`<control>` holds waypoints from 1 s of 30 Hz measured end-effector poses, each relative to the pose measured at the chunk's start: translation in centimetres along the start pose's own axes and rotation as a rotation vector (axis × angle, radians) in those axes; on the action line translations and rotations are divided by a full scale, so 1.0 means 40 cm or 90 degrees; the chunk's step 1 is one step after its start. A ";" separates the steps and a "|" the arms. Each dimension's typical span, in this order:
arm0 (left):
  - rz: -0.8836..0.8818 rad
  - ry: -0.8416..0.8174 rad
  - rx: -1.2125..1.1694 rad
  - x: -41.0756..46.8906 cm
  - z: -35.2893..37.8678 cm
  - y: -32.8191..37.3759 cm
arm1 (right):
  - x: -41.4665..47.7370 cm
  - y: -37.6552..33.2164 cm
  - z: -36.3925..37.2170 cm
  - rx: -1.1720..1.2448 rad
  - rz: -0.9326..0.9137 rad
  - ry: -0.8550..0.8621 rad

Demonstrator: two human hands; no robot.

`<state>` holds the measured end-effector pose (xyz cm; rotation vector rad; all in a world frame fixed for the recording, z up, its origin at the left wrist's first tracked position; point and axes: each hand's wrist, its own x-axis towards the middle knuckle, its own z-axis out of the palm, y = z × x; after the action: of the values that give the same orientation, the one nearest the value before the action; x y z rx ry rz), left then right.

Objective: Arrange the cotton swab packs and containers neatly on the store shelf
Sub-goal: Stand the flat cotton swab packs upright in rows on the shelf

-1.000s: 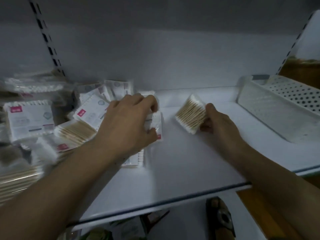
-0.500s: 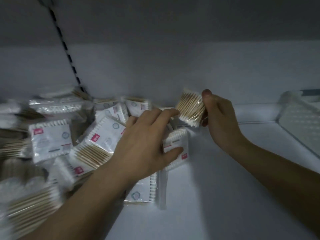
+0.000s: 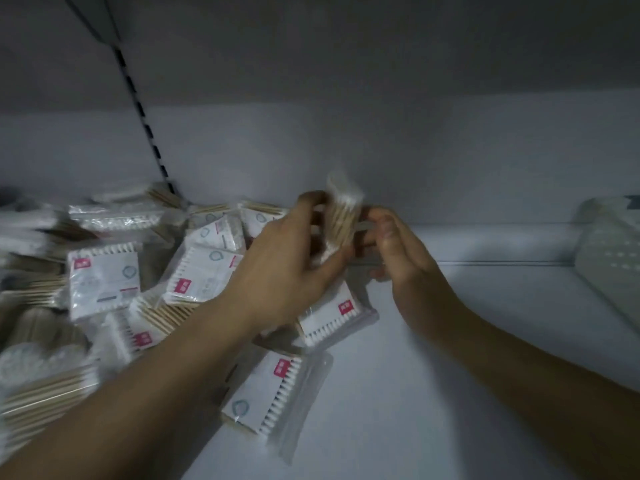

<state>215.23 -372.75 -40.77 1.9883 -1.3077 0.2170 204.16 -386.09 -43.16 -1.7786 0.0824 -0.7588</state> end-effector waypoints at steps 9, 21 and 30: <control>-0.068 0.146 -0.229 -0.013 0.054 -0.023 | -0.030 0.034 0.011 -0.048 0.117 -0.060; -0.191 0.136 -0.569 0.000 0.035 -0.041 | 0.060 0.002 -0.123 0.228 0.209 -0.010; -0.200 0.052 -0.553 -0.010 0.035 -0.037 | 0.065 -0.002 -0.162 0.219 0.167 0.042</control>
<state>215.96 -373.06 -42.69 1.3709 -0.8050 -0.3653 202.79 -392.57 -40.97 -1.3839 0.2116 -0.6003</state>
